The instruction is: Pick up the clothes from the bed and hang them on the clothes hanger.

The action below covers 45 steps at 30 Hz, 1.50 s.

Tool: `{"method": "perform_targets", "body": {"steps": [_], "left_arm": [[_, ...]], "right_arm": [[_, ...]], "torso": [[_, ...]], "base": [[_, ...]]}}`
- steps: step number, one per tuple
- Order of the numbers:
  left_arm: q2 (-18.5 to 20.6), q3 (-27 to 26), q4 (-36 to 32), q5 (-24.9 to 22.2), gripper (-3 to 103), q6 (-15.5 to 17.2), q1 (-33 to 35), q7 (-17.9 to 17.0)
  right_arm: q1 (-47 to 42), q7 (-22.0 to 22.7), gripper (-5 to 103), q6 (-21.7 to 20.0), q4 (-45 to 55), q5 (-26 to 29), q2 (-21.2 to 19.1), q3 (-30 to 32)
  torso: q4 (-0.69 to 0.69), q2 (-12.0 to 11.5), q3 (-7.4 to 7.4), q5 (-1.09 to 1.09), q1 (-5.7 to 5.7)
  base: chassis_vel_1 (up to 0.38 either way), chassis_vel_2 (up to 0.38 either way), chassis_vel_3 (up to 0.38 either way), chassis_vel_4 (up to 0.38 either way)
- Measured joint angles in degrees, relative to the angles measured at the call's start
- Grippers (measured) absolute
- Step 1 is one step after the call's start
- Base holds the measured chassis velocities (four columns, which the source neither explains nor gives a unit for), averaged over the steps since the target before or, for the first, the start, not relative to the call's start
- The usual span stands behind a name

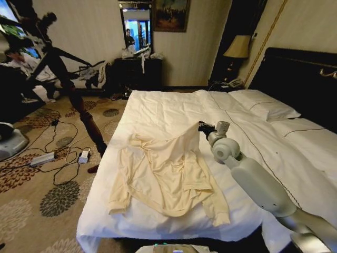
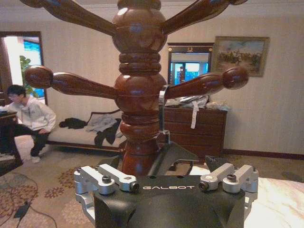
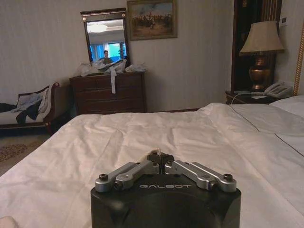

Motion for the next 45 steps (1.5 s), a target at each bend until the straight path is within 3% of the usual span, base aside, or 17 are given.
{"method": "perform_targets", "body": {"steps": [2,7,26,29,31,35,37,38,45], "left_arm": [[-0.6,-0.2,2.9,4.2,100,-1.5,0.0,4.2],[0.3,-2.1,3.7,6.5,100,-1.7,2.5,6.2],[-1.3,-4.7,7.6,6.7,100,-3.3,7.6,7.5],[-1.3,-4.8,6.9,6.8,85,-3.5,8.4,7.1],[-1.3,-4.9,6.8,6.8,85,-3.5,8.6,6.9],[-1.0,-5.3,5.7,6.5,64,-3.6,9.9,6.3],[-0.9,-5.4,5.3,6.2,64,-3.7,10.1,6.1],[-0.9,-5.4,4.7,6.1,53,-4.6,10.6,5.7],[-0.7,-5.5,2.2,5.7,32,-5.8,11.8,4.9]], "right_arm": [[-0.1,0.0,0,0.0,0.2,0.4,-0.5,0.9],[-0.2,0.1,0,0.0,0.6,1.3,-1.6,2.2],[-0.5,0.2,0,0.1,2.7,3.4,-4.4,3.6],[-0.4,0.3,0,0.1,2.9,3.6,-4.5,3.6],[-0.4,0.3,0,0.1,2.9,3.6,-4.5,3.6],[-0.5,0.4,0,0.1,2.9,3.5,-4.7,3.5],[-0.7,0.4,0,0.1,3.0,3.5,-4.9,3.6],[-1.1,0.3,0,0.1,3.0,3.4,-5.2,3.9],[-1.1,0.3,0,0.2,3.3,3.5,-5.5,4.1]], "torso": [[-0.01,0.0,0.00,-0.02,0.00],[-0.03,0.0,0.00,-0.02,0.01],[-0.02,0.0,0.00,-0.01,0.00],[-0.04,0.0,0.00,0.00,0.00],[-0.04,0.0,0.00,0.00,0.00],[0.00,0.0,0.00,-0.02,0.00],[-0.01,0.0,0.00,-0.02,0.01],[-0.04,0.0,0.00,-0.01,0.00],[-0.03,0.0,0.00,-0.01,0.01]], "base": [[0.000,0.000,0.000,0.000],[0.000,0.000,0.000,0.000],[0.000,0.000,0.000,0.000],[0.000,0.000,0.000,0.000],[0.000,0.000,0.000,0.000],[0.000,0.000,0.000,0.000],[0.000,0.000,0.000,0.000],[0.000,0.000,0.000,0.000],[0.000,0.000,0.000,0.000]]}}
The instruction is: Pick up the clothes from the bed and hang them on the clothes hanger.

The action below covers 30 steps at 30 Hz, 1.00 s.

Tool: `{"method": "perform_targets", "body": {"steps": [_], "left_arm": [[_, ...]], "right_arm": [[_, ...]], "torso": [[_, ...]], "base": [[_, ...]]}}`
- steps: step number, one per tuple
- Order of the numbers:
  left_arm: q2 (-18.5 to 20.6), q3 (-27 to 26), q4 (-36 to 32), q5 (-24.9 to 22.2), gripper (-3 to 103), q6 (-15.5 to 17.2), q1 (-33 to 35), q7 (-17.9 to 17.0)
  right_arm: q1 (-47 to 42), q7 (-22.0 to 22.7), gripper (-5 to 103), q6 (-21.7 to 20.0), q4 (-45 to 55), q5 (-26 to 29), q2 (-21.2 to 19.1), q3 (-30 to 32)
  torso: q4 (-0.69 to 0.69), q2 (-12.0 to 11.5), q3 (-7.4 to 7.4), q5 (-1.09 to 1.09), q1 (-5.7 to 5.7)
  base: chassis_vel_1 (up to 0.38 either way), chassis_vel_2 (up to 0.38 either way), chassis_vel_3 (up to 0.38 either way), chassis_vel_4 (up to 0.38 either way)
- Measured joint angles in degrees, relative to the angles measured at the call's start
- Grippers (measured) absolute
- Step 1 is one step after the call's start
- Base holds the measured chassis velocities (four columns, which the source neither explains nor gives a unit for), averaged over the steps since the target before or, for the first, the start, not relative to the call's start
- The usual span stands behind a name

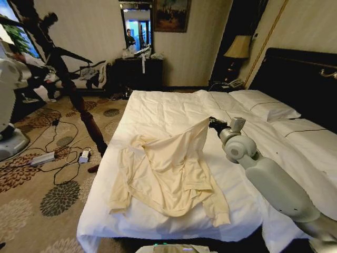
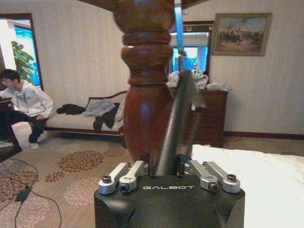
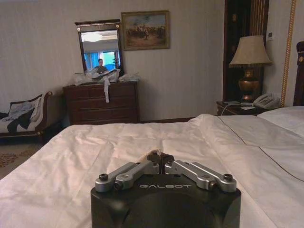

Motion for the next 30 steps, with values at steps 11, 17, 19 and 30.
{"method": "perform_targets", "body": {"steps": [11,17,19,30], "left_arm": [[0.5,0.0,-2.3,-0.6,16,-2.5,0.9,0.3],[0.5,0.3,-4.0,-1.1,16,-2.9,0.4,0.1],[0.6,0.3,-6.3,-1.9,16,-2.9,0.4,-0.2],[2.3,-1.4,-18.5,-4.8,16,-1.4,4.6,-2.5]], "right_arm": [[0.3,0.2,0,0.0,0.2,0.4,-0.2,-0.1],[0.4,0.2,0,0.1,0.2,0.5,-0.1,-0.1],[0.7,0.2,0,0.1,0.2,0.7,0.0,-0.2],[1.0,0.3,0,0.1,-0.2,0.9,0.3,-0.2]], "torso": [[0.02,0.0,0.00,-0.01,0.00],[0.03,0.0,0.00,-0.01,0.00],[-0.01,0.0,0.00,0.00,0.00],[-0.01,0.0,0.00,0.00,0.00]], "base": [[0.000,0.000,0.000,0.000],[0.000,0.000,0.000,0.000],[0.000,0.000,0.000,0.000],[0.000,0.000,0.000,0.000]]}}
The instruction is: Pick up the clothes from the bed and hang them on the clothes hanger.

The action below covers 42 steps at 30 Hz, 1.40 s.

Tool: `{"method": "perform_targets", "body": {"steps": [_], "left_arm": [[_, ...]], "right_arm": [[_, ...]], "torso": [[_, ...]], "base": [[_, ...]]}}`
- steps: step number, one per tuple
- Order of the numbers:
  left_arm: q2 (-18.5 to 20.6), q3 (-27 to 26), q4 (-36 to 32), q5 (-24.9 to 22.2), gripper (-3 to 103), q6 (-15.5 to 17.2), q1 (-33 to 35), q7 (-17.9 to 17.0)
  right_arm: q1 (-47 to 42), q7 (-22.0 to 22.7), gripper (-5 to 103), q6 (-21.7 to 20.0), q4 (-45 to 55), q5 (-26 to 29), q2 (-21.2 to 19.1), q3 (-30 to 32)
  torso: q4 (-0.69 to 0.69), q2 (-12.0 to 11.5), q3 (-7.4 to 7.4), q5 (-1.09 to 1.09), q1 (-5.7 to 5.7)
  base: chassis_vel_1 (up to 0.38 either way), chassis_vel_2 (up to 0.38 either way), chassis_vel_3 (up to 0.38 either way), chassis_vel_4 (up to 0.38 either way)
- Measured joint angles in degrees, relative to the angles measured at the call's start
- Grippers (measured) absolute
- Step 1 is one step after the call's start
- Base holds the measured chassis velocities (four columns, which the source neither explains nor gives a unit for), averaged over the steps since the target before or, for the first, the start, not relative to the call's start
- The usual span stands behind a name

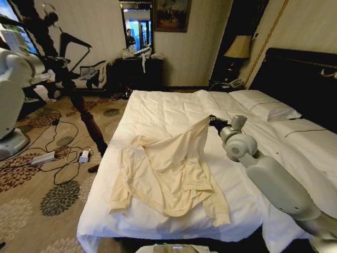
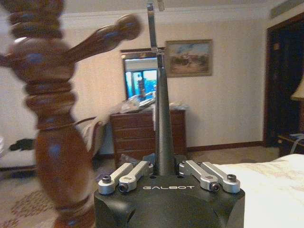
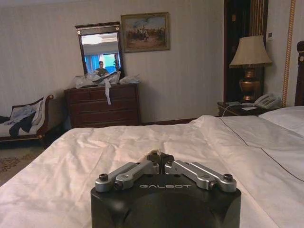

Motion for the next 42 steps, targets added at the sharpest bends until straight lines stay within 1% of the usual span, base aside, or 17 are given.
{"method": "perform_targets", "body": {"steps": [6,9,10,11,14,15,17,19,20,24,25,26,33,34,39,40,42], "left_arm": [[1.0,-2.0,-5.1,-3.1,16,0.2,1.9,-0.3],[2.7,-2.9,-9.4,-4.7,16,-0.1,3.6,1.0],[4.4,-2.9,-13.0,-5.6,16,-0.9,5.2,3.0],[4.4,-2.9,-13.0,-5.6,16,-0.9,5.2,3.0],[9.2,-1.4,-19.7,-7.4,16,-4.0,8.4,7.4],[11.5,-1.5,-23.3,-7.6,16,-5.9,11.0,10.1],[12.9,-2.6,-25.2,-7.7,16,-7.0,13.2,11.5],[15.3,-7.8,-30.0,-7.8,16,-9.6,21.1,13.8],[15.3,-7.8,-30.0,-7.8,16,-9.6,21.1,13.8],[18.2,-11.9,-35.2,-7.4,16,-12.8,30.8,16.3],[18.2,-11.9,-35.2,-7.4,16,-12.8,30.8,16.3],[19.1,-13.7,-36.6,-6.8,16,-13.9,34.6,17.4],[19.1,-15.6,-40.7,-5.0,16,-17.3,43.5,21.0],[17.9,-16.0,-41.1,-3.4,16,-18.6,46.9,21.6],[15.9,-16.7,-41.0,-0.3,16,-21.4,51.9,22.5],[15.0,-16.8,-41.0,0.9,16,-23.0,54.4,23.8],[14.1,-16.5,-41.1,1.2,16,-24.2,56.1,25.5]], "right_arm": [[-0.4,0.0,0,0.0,-0.2,-0.1,0.0,0.3],[-1.0,0.0,0,0.0,-0.5,-0.4,-0.1,0.8],[-1.3,0.0,0,0.0,-0.5,-0.4,-0.1,0.9],[-1.3,0.0,0,0.0,-0.5,-0.4,-0.1,0.9],[-1.5,0.4,0,0.0,-0.7,-0.3,0.6,0.9],[-1.3,0.4,0,0.0,-1.2,-0.4,1.1,0.9],[-1.2,0.4,0,0.0,-1.6,-0.5,1.3,0.9],[-0.8,0.4,0,0.0,-2.3,-0.9,1.7,0.6],[-0.8,0.4,0,0.0,-2.3,-0.9,1.7,0.6],[-0.5,0.4,0,-0.1,-2.9,-1.4,1.9,0.4],[-0.5,0.4,0,-0.1,-2.9,-1.4,1.9,0.4],[-0.5,0.3,0,-0.2,-3.2,-1.5,1.8,0.4],[-1.8,1.0,0,-0.3,-3.0,-1.8,0.5,2.3],[-2.7,1.4,0,-0.3,-2.6,-1.7,-0.2,3.3],[-3.3,1.7,0,-0.3,-2.3,-1.7,-0.8,4.1],[-3.7,1.8,0,-0.3,-2.0,-1.7,-1.1,4.3],[-3.9,1.8,0,-0.3,-1.8,-2.0,-1.3,4.3]], "torso": [[0.03,0.0,0.00,0.00,0.00],[0.01,0.0,0.00,0.00,0.00],[-0.01,0.0,0.00,0.00,0.00],[-0.01,0.0,0.00,0.00,0.00],[0.03,0.0,-0.01,0.00,-0.01],[0.03,0.0,-0.01,-0.01,-0.01],[0.03,0.0,-0.01,-0.01,-0.01],[0.02,0.0,-0.01,0.01,-0.01],[0.02,0.0,-0.01,0.01,-0.01],[0.02,0.0,-0.01,-0.02,-0.01],[0.02,0.0,-0.01,-0.02,-0.01],[0.03,0.0,-0.01,0.00,-0.01],[0.00,0.0,-0.01,0.02,-0.01],[0.00,0.0,-0.01,0.01,-0.01],[-0.01,0.0,0.00,-0.02,-0.01],[0.03,0.0,0.00,0.00,0.00],[0.03,0.0,0.00,-0.01,0.00]], "base": [[0.000,0.000,0.000,0.000],[0.000,0.000,0.000,0.000],[0.000,0.000,0.000,0.000],[0.000,0.000,0.000,0.000],[0.000,0.000,0.000,0.000],[0.000,0.000,0.000,0.000],[0.000,0.000,0.000,0.000],[0.000,0.000,0.000,0.000],[0.000,0.000,0.000,0.000],[0.000,0.000,0.000,0.000],[0.000,0.000,0.000,0.000],[0.000,0.000,0.000,0.000],[0.000,0.000,0.000,0.000],[0.000,0.000,0.000,0.000],[0.000,0.000,0.000,0.000],[0.000,0.000,0.000,0.000],[0.000,0.000,0.000,0.000]]}}
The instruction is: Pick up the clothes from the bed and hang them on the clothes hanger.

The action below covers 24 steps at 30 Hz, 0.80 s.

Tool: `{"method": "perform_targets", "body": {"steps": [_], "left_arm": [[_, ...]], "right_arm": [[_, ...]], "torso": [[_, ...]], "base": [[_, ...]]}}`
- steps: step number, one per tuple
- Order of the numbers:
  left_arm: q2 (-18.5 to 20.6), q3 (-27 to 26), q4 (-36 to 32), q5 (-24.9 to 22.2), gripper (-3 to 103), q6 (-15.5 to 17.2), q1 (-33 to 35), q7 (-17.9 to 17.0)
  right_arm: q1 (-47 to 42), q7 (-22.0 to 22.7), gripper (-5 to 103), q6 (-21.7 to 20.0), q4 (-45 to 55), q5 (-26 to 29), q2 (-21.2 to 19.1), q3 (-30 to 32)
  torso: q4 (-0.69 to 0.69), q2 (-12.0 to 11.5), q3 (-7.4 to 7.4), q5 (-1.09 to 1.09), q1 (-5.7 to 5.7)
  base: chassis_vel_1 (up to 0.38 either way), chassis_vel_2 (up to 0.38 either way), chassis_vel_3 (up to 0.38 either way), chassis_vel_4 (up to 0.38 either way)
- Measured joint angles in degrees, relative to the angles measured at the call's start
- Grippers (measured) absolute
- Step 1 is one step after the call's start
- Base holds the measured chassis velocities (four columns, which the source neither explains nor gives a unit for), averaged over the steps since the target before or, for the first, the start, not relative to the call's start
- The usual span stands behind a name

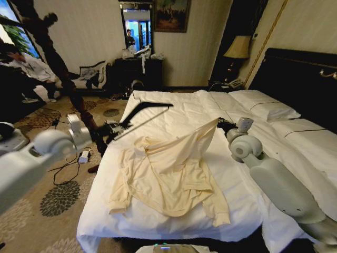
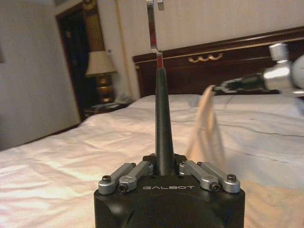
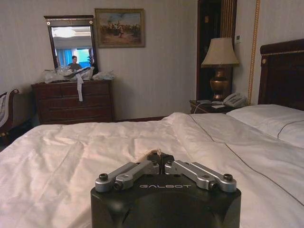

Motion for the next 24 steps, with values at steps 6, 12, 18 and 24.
{"method": "perform_targets", "body": {"steps": [6,12,18,24], "left_arm": [[-1.0,1.1,0.6,-0.2,16,-0.6,0.8,3.4],[-1.0,2.2,0.8,-1.6,16,-0.7,1.8,7.3],[-1.1,3.4,0.1,-1.3,16,-0.7,2.6,8.7],[-2.4,5.5,1.0,0.4,16,-0.7,1.8,8.1]], "right_arm": [[0.2,0.0,0,0.0,0.0,-0.4,0.1,-0.5],[0.0,-0.2,0,0.1,0.0,-1.0,0.4,-0.9],[0.2,-0.9,0,0.1,-0.9,-2.0,0.7,-1.8],[1.2,-1.0,0,0.2,-0.8,-1.9,1.4,-2.7]], "torso": [[-0.01,0.0,0.00,0.00,0.00],[-0.01,0.0,0.00,0.01,0.00],[-0.02,0.0,0.00,0.01,0.00],[0.00,0.0,0.00,0.00,0.00]], "base": [[0.000,0.000,0.000,0.000],[0.000,0.000,0.000,0.000],[0.000,0.000,0.000,0.000],[0.000,0.000,0.000,0.000]]}}
